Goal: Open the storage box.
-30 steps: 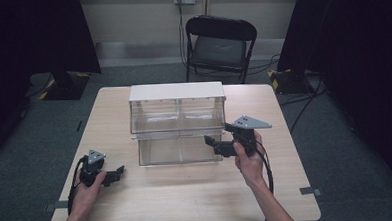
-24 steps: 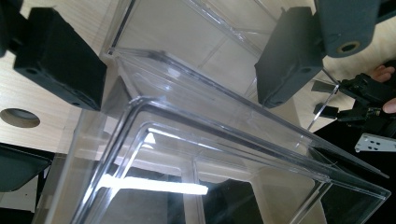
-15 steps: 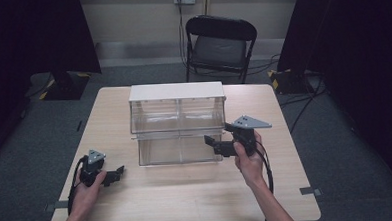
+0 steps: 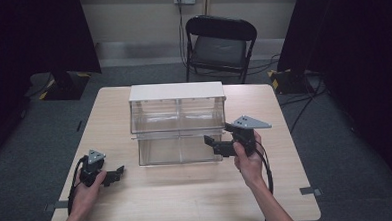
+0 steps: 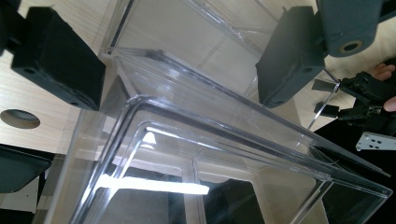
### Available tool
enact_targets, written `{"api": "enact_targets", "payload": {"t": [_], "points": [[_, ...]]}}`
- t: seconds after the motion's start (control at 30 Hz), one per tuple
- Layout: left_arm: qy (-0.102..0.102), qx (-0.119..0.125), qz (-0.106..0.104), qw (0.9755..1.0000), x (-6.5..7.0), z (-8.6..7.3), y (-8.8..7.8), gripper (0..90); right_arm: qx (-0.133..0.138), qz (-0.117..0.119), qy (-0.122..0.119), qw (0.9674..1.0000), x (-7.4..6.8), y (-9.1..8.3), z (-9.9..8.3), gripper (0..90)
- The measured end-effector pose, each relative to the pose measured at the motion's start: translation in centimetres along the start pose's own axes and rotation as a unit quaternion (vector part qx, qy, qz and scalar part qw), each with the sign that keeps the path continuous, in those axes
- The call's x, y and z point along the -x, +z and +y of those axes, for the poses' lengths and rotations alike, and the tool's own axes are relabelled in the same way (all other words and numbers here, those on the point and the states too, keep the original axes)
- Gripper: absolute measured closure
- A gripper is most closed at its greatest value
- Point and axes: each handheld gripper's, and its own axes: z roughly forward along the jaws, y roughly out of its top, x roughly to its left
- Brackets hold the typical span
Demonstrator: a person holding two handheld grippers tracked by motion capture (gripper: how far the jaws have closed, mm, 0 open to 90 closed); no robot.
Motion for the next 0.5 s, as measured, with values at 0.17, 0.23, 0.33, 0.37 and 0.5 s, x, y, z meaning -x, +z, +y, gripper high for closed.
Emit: {"api": "enact_targets", "payload": {"t": [0.17,0.23,0.33,0.37,0.5], "points": [[0.0,0.0,0.0,1.0,0.0,0.0,0.0,12.8,0.0,0.0,0.001,1.0,0.02,0.04,0.0,15.0],[0.0,0.0,0.0,1.0,0.0,0.0,0.0,12.8,0.0,0.0,0.0,1.0,0.02,0.05,-0.01,15.0],[0.0,0.0,0.0,1.0,0.0,0.0,0.0,12.9,0.0,-0.001,0.001,1.0,0.01,0.05,-0.02,15.0],[0.0,0.0,0.0,1.0,0.0,0.0,0.0,12.8,0.0,-0.001,0.001,1.0,0.0,0.05,-0.02,15.0],[0.0,0.0,0.0,1.0,0.0,0.0,0.0,12.8,0.0,-0.002,0.001,1.0,-0.03,0.04,-0.06,15.0]]}}
